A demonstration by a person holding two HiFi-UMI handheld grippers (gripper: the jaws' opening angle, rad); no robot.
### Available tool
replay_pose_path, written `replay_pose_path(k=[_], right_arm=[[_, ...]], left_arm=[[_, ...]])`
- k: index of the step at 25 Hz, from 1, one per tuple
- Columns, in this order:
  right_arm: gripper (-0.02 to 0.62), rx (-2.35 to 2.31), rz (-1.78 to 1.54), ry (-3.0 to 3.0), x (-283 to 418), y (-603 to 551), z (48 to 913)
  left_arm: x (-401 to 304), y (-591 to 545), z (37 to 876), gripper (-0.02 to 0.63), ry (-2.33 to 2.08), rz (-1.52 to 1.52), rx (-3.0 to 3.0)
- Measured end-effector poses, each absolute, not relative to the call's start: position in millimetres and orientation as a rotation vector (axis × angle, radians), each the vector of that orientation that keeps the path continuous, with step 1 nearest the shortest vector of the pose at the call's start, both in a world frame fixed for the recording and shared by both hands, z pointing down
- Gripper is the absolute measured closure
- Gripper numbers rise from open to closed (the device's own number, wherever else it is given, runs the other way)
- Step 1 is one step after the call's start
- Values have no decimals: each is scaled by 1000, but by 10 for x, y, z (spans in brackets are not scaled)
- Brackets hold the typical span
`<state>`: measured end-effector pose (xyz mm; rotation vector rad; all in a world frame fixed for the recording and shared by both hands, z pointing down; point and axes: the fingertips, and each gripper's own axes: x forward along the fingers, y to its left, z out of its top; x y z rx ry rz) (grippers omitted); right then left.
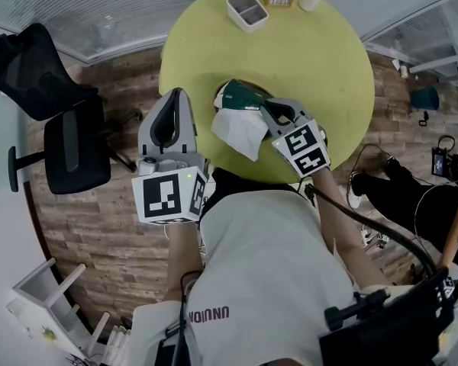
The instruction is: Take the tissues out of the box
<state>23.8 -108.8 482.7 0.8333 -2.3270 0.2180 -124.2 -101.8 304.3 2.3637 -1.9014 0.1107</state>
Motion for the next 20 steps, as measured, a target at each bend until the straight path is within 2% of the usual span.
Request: replay_pose_path(k=[20], right_arm=[[563,852,188,-2337,275,-1125,4718]], left_arm=[[-1212,-1031,3034,594,-1900,110,2367]])
